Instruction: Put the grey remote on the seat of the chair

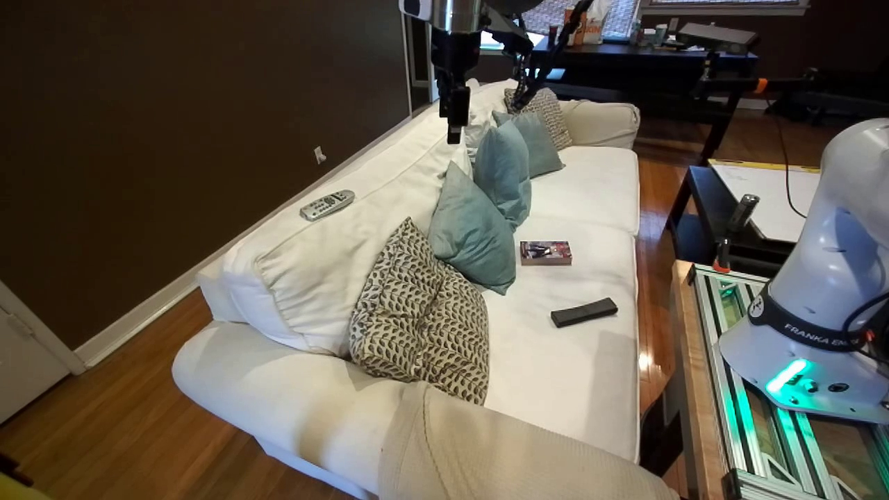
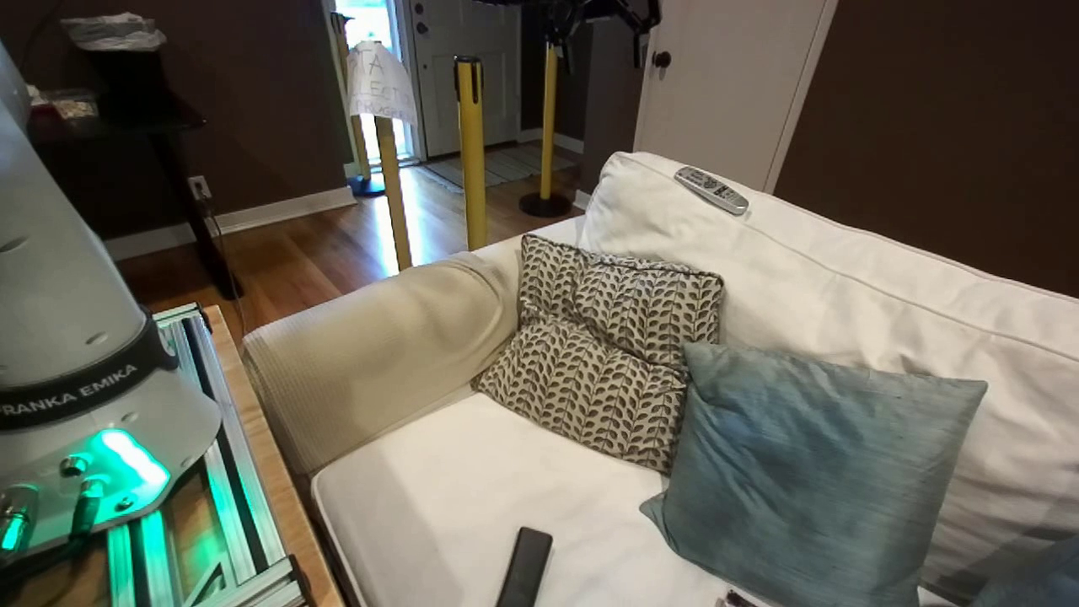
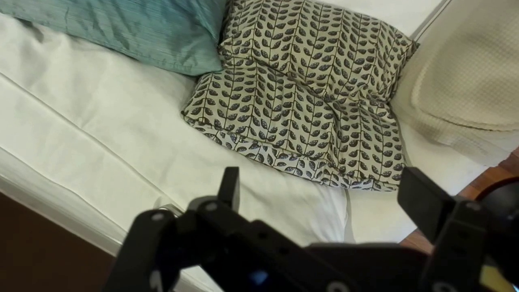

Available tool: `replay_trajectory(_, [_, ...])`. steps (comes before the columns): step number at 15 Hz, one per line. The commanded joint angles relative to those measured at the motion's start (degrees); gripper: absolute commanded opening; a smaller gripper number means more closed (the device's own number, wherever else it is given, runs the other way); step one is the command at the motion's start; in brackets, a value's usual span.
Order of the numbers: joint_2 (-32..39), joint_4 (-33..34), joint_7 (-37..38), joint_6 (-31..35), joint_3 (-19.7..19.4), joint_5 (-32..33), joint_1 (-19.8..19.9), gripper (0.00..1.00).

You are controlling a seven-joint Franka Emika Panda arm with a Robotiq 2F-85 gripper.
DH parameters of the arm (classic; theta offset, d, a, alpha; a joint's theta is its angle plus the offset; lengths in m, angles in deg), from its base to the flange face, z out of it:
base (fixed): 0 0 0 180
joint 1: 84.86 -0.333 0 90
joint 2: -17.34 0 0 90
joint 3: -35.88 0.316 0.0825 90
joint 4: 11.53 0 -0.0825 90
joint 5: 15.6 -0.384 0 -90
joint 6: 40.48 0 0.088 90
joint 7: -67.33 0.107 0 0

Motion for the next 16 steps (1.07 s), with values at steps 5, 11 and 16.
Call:
replay_trajectory(5, [3.2, 1.6, -2.9, 6.1, -0.9, 2.9, 1.3, 1.0])
replay_trajectory(11, [11.0, 7.4, -11.8, 11.9, -1.1, 5.5, 3.0, 1.0])
replay_trajectory(16, [17.5, 13.3, -13.6, 13.4, -1.0, 8.9, 2.8, 1.0])
